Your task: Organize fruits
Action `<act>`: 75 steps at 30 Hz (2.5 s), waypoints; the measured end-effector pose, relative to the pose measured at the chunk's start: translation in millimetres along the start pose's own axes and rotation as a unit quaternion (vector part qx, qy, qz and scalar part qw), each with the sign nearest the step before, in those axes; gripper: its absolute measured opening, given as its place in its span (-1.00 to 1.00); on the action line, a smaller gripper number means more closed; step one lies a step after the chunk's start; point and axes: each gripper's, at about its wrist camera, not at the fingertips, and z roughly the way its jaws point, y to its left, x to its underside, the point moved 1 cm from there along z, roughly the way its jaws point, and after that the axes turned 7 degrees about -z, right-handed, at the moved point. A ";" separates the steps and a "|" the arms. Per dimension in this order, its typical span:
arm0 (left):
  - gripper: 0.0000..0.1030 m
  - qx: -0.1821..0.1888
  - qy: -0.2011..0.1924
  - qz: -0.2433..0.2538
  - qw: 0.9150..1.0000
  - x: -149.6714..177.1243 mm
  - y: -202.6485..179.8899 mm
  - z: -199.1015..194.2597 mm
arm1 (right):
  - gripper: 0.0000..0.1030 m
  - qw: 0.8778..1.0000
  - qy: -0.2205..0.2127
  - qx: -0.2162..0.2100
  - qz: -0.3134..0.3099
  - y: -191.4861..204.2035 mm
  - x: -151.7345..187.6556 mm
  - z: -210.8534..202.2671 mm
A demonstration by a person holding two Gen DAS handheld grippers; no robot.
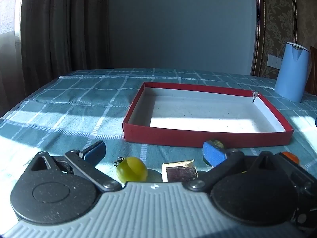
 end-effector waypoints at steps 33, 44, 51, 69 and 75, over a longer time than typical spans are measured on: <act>1.00 -0.020 -0.013 0.020 1.000 2.7 3.7 -8.1 | 1.00 0.980 0.069 0.024 0.185 -67.5 28.2 -5.0; 1.00 0.012 0.036 0.055 0.998 9.4 -10.3 3.7 | 1.00 0.961 0.068 0.014 0.267 -115.6 59.9 -25.3; 1.00 0.005 0.067 0.055 0.996 11.5 -9.3 12.8 | 1.00 0.971 0.093 -0.066 0.208 -92.7 56.2 -27.0; 1.00 -0.008 0.074 0.065 0.995 12.2 -10.8 16.5 | 0.94 0.979 0.117 -0.100 0.136 -48.9 45.2 -19.1; 1.00 -0.009 0.074 0.067 0.995 12.5 -11.2 17.0 | 0.94 0.975 0.131 -0.102 0.147 -51.6 45.5 -15.3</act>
